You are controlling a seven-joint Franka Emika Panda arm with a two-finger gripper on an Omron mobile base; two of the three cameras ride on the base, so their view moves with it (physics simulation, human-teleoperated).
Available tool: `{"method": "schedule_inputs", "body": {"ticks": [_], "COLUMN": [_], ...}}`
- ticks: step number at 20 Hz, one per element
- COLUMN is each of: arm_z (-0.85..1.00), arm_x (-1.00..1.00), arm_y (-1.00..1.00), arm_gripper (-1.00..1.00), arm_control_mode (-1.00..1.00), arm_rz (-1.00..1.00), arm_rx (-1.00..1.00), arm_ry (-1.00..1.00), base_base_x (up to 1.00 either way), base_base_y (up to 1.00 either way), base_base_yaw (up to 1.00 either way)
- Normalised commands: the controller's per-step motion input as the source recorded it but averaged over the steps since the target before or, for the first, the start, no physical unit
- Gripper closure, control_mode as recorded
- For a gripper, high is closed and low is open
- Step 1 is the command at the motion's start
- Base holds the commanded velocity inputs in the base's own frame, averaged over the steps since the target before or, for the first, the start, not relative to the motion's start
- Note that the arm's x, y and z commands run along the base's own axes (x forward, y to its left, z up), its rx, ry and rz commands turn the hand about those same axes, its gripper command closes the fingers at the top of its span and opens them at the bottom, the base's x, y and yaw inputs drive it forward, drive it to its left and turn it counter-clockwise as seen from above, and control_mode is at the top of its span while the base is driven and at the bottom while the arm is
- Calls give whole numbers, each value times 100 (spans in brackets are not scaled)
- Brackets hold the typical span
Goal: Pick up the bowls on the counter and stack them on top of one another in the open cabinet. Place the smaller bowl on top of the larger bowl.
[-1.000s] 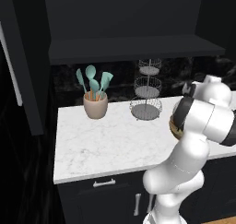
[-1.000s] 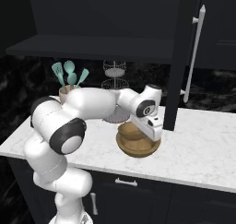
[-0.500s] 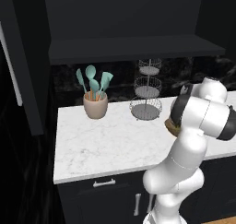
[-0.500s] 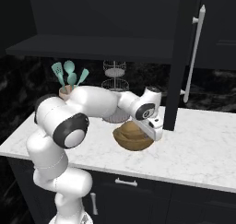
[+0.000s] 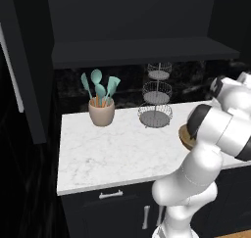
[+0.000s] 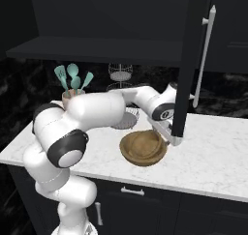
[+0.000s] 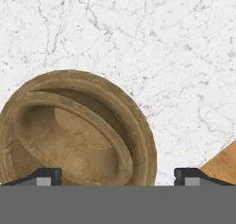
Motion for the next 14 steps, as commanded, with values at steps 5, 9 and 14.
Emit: {"method": "schedule_inputs", "body": {"ticks": [5,9,14], "arm_z": [-41,-28,-28], "arm_x": [-35,-10,0], "arm_y": [-16,35,42], "arm_gripper": [-100,-100,-100], "arm_control_mode": [-100,-100,-100], "arm_rz": [2,0,0], "arm_rx": [-3,0,0], "arm_ry": [0,0,0], "base_base_x": [0,0,0], "base_base_y": [0,0,0], "base_base_yaw": [0,0,0]}}
